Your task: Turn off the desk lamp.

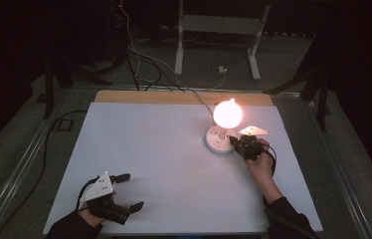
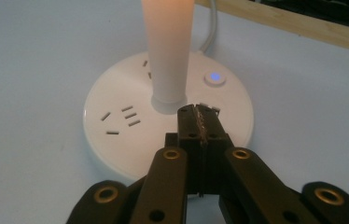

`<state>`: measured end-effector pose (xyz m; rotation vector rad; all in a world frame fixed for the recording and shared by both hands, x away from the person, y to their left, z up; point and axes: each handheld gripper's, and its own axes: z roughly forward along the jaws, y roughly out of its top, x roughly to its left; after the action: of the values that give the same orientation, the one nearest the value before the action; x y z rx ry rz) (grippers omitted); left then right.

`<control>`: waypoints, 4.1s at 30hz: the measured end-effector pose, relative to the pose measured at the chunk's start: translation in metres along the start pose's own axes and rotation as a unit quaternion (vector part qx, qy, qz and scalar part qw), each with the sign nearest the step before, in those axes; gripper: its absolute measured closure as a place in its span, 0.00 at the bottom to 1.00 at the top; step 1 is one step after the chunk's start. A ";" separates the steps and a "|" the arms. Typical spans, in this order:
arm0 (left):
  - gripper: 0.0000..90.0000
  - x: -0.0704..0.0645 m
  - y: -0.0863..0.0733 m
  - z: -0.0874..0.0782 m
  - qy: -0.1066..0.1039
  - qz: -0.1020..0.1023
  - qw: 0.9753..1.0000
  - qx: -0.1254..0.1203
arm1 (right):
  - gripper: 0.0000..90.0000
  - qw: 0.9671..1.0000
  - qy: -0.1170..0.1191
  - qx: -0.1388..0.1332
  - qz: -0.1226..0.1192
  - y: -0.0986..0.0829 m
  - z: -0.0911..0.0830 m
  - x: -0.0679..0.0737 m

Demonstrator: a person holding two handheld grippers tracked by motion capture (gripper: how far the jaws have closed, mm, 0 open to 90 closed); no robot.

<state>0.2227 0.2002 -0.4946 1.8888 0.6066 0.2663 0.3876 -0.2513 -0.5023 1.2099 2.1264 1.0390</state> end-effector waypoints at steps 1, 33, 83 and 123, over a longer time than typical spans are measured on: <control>0.01 0.000 0.000 0.000 0.000 -0.001 1.000 0.000 | 1.00 1.000 -0.001 0.002 -0.001 0.000 0.001 0.000; 0.00 0.001 0.000 0.001 0.001 -0.002 1.000 0.000 | 1.00 0.999 -0.007 -0.042 0.001 0.016 -0.024 0.000; 0.01 0.000 0.000 0.001 0.000 -0.001 1.000 -0.001 | 1.00 0.999 -0.024 -0.024 -0.012 0.006 -0.010 0.003; 0.01 0.000 0.000 -0.001 0.004 -0.001 1.000 -0.003 | 0.72 0.999 0.003 -0.052 -0.005 0.007 -0.027 0.004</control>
<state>0.2228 0.2010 -0.4942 1.8812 0.6130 0.2736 0.3698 -0.2554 -0.4803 1.1459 2.0547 1.1357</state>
